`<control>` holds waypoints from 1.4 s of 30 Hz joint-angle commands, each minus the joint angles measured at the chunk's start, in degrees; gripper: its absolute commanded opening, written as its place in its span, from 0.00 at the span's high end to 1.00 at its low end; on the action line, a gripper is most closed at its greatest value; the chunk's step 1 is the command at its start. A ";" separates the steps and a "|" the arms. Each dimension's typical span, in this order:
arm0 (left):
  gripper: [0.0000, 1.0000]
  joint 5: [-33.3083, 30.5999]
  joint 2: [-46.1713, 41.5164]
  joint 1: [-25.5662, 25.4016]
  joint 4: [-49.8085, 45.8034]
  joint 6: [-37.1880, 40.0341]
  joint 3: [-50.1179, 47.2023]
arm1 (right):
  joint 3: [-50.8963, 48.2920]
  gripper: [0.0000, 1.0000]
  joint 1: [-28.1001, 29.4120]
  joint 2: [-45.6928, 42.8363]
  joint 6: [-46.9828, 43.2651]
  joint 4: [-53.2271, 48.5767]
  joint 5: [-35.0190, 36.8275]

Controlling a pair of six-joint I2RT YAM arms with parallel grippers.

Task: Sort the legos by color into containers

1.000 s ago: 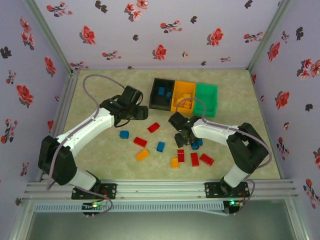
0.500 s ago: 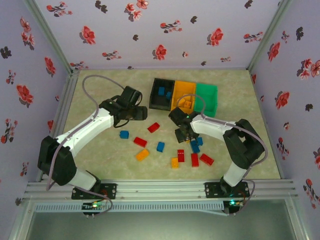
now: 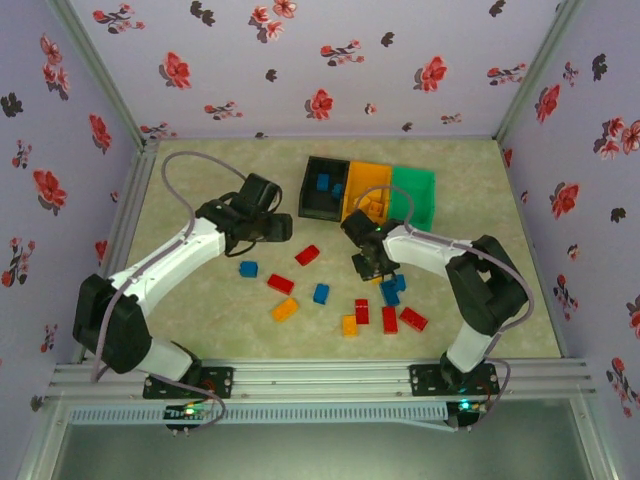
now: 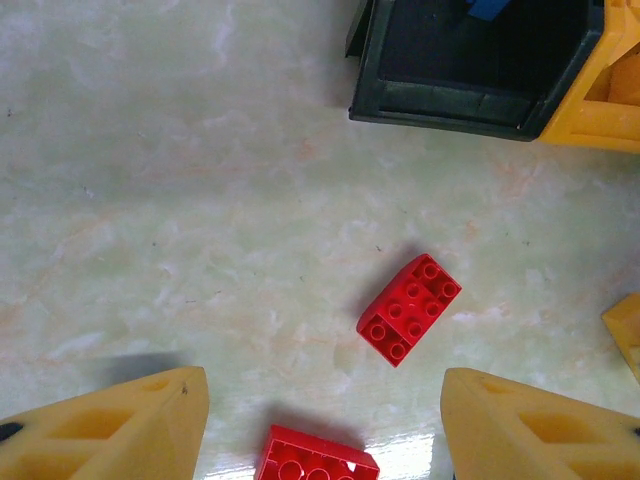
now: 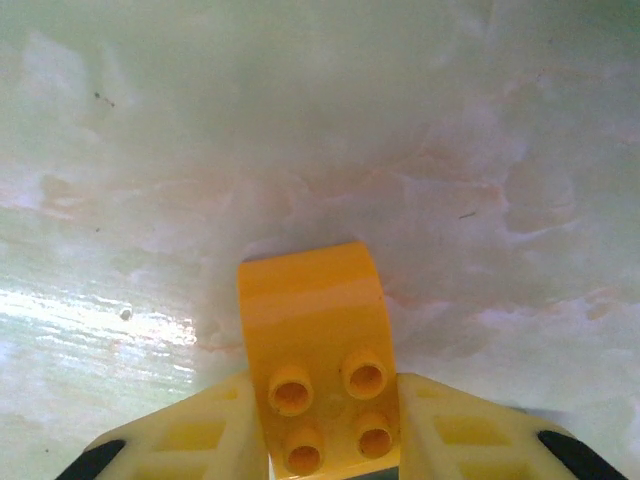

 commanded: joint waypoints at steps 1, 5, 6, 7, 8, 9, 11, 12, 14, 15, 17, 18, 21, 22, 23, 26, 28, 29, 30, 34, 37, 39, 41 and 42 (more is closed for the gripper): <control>0.37 -1.17 -2.27 0.46 -0.71 -0.30 -0.77 | 1.42 0.70 -1.92 -1.43 -0.41 0.63 -1.66; 0.37 -1.17 -2.97 0.48 -1.30 -0.13 -0.77 | 5.08 0.70 -4.46 -3.32 -1.27 -0.72 -2.36; 0.37 -1.17 -3.14 0.50 -1.33 -0.18 -0.72 | 6.29 0.70 -5.18 -3.68 -1.47 -1.10 -2.55; 0.37 -1.15 -3.38 0.49 -1.41 -0.17 -0.83 | 7.83 0.70 -6.04 -3.84 -1.71 -1.34 -2.70; 0.37 -1.17 -3.54 0.50 -1.50 -0.25 -0.85 | 8.89 0.70 -6.73 -3.84 -1.96 -1.58 -3.00; 0.37 -1.17 -3.74 0.50 -1.55 -0.34 -0.94 | 10.42 0.70 -7.45 -3.61 -2.16 -1.74 -3.46; 0.36 -1.17 -4.10 0.51 -1.73 -0.56 -1.10 | 13.59 0.70 -8.76 -2.87 -2.51 -2.26 -4.22; 0.37 -1.17 -4.27 0.50 -1.69 -0.70 -1.27 | 15.53 0.70 -9.39 -2.30 -2.66 -2.67 -4.43; 0.37 -1.17 -4.54 0.50 -1.90 -0.85 -1.45 | 19.21 0.70 -10.43 -1.01 -2.79 -3.27 -4.97; 0.37 -1.17 -4.63 0.50 -2.07 -1.00 -1.62 | 21.14 0.70 -10.93 0.07 -2.79 -3.62 -5.21; 0.37 -1.17 -4.89 0.50 -2.36 -1.33 -1.86 | 24.71 0.70 -11.74 2.09 -3.05 -4.11 -5.57; 0.37 -1.25 -4.97 0.50 -2.55 -1.59 -1.98 | 26.96 0.70 -12.30 3.48 -3.19 -4.56 -5.52; 0.37 -1.37 -5.25 0.56 -3.29 -1.94 -2.21 | 32.95 0.70 -13.50 8.01 -3.41 -5.34 -6.29; 0.37 -1.39 -5.35 0.59 -3.53 -2.07 -2.38 | 34.63 0.70 -13.84 9.55 -3.33 -5.37 -6.60; 0.37 -1.51 -5.56 0.59 -3.76 -2.21 -2.48 | 36.63 0.70 -14.29 11.11 -3.18 -5.52 -7.01; 0.37 -2.04 -6.19 0.59 -4.44 -2.52 -2.95 | 43.35 0.69 -15.60 16.45 -2.56 -6.50 -7.83; 0.37 -2.22 -6.44 0.76 -4.87 -2.60 -3.15 | 47.01 0.68 -16.28 19.39 -2.11 -6.99 -8.68; 0.37 -2.30 -6.58 0.85 -5.03 -2.61 -3.22 | 49.02 0.68 -16.58 21.13 -1.91 -7.28 -9.10; 0.37 -2.31 -6.66 0.93 -5.21 -2.68 -3.23 | 50.80 0.66 -16.83 22.38 -1.75 -7.66 -9.44; 0.37 -2.44 -6.67 1.25 -5.56 -2.80 -3.40 | 55.91 0.43 -17.16 25.77 -1.85 -9.94 -11.61; 0.36 -2.53 -6.34 1.63 -6.07 -2.95 -3.39 | 54.43 0.39 -17.20 24.20 -1.70 -9.68 -12.03; 0.36 -2.83 -6.14 1.82 -6.40 -3.15 -3.45 | 51.13 0.39 -17.19 21.52 -1.50 -8.39 -12.11; 0.35 -4.07 -5.89 1.91 -7.32 -3.49 -3.43 | 47.76 0.39 -17.10 18.68 -1.22 -7.33 -12.14; 0.35 -5.08 -5.58 1.91 -8.21 -3.64 -3.25 | 45.35 0.39 -17.06 16.90 -0.98 -6.74 -12.29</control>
